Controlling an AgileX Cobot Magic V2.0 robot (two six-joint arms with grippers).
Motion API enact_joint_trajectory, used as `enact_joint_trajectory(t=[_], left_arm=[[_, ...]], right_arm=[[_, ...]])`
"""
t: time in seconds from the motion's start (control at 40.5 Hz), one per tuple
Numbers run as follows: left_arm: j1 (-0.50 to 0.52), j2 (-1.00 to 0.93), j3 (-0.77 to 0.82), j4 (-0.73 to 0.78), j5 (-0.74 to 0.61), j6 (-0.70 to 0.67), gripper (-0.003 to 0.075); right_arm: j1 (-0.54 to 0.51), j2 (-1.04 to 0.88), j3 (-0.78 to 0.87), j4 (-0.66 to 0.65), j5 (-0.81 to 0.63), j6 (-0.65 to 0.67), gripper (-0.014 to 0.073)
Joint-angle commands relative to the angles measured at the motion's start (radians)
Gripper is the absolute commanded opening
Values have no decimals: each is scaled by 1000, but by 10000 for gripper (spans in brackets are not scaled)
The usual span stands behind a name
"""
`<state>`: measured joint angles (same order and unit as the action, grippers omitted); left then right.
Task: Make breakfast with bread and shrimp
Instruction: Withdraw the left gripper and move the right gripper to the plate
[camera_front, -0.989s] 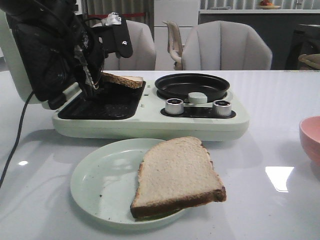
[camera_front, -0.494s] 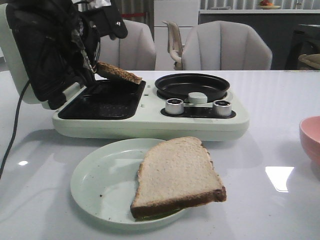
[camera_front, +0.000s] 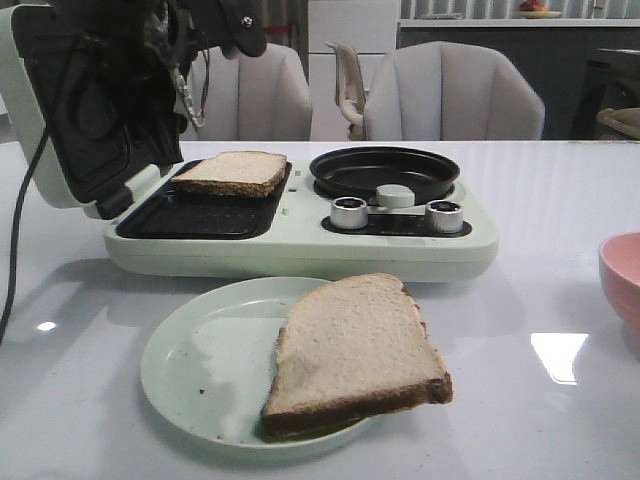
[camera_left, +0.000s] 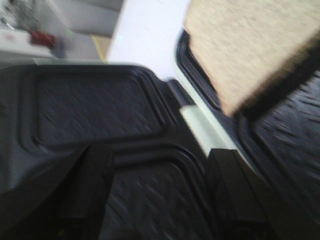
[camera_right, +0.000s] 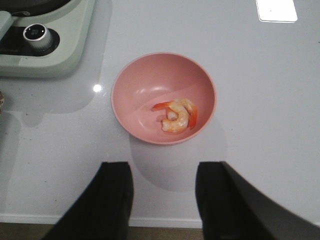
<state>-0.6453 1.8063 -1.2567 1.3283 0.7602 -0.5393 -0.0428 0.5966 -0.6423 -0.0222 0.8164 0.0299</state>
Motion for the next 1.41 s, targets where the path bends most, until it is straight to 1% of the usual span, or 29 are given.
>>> enact_joint_trajectory(t=[0.0, 0.124, 0.321, 0.47, 0.544, 0.643, 0.717, 0.791, 0.964, 1.038, 1.112, 1.236, 1.31, 1.384], left_arm=[[-29, -113, -14, -208, 50, 100, 458], [-53, -210, 2, -457, 70, 211, 457], [-65, -382, 45, -876, 72, 446, 457], [-65, -522, 120, -1088, 76, 564, 457], [-65, -595, 163, -1157, 86, 603, 457], [-65, -686, 212, -1252, 130, 665, 456], [-65, -749, 243, -1290, 153, 668, 457], [-65, -815, 276, -1313, 170, 668, 456], [-65, -932, 323, -1328, 197, 668, 456], [-65, -958, 333, -1328, 195, 668, 456], [-65, -975, 337, -1328, 197, 668, 457], [-65, -978, 337, -1328, 195, 668, 457], [-65, -978, 337, -1328, 195, 668, 457], [-65, -978, 337, -1328, 195, 668, 457]], right_arm=[[-6, 11, -34, 4, -68, -2, 423], [-6, 11, -34, 4, -68, -2, 423], [-6, 11, -34, 4, -68, -2, 423], [-6, 11, -34, 4, -68, -2, 423], [-6, 11, -34, 8, -69, -2, 423], [-6, 11, -34, 12, -80, -2, 423], [-6, 11, -34, 22, -87, -2, 423], [-6, 11, -34, 70, -82, -2, 423], [-6, 53, -34, 324, -77, -9, 423], [-6, 108, -34, 447, -58, -47, 423], [4, 176, -34, 573, -36, -122, 423], [62, 318, -34, 708, -18, -234, 423], [120, 403, -34, 756, -40, -255, 423], [181, 479, -34, 771, -85, -256, 423]])
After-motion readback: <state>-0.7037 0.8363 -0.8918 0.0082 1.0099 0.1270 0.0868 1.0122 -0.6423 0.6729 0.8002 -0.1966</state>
